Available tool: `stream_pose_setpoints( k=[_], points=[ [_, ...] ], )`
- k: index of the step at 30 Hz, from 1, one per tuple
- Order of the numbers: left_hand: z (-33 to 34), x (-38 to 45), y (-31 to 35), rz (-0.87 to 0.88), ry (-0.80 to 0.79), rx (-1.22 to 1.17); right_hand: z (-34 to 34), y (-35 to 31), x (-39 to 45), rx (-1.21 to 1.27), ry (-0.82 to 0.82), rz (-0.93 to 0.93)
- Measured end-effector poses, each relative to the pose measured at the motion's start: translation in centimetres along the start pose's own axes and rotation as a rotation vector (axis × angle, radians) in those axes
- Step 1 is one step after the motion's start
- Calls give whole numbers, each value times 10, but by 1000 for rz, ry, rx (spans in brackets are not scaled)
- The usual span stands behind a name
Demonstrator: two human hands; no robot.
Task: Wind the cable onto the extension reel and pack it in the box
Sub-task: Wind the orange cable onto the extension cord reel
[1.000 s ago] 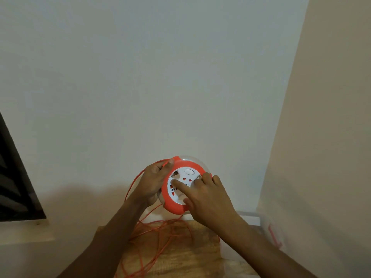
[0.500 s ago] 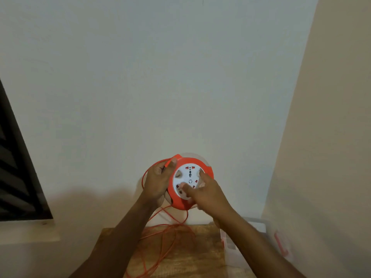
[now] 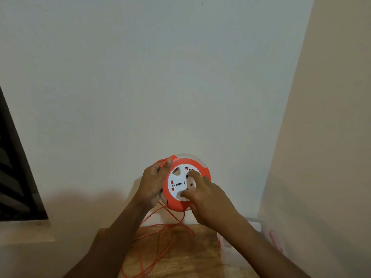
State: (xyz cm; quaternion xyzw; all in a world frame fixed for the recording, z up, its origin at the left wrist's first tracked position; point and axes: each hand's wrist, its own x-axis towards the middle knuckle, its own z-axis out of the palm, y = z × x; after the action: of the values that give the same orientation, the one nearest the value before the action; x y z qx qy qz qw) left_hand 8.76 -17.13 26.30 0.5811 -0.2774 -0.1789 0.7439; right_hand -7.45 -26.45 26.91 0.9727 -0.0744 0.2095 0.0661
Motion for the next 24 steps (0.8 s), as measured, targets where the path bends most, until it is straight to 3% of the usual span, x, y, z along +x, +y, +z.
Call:
stream_pose_setpoints(
  k=[4, 7, 19, 22, 24],
  points=[
    [-1, -3, -2, -8, -37, 46, -9, 0, -3, -133, -68, -160],
    [0, -5, -3, -14, -37, 58, -12, -6, -4, -224, -111, -168],
    [4, -15, -2, 44, -25, 120, -9, -23, 0, -259, -183, 108],
    [6, -18, -4, 57, -8, 152, -9, -25, 1, -179, -240, 160],
    [6, -20, -3, 76, -8, 146, -10, -25, 2, 62, -240, 283]
  ],
)
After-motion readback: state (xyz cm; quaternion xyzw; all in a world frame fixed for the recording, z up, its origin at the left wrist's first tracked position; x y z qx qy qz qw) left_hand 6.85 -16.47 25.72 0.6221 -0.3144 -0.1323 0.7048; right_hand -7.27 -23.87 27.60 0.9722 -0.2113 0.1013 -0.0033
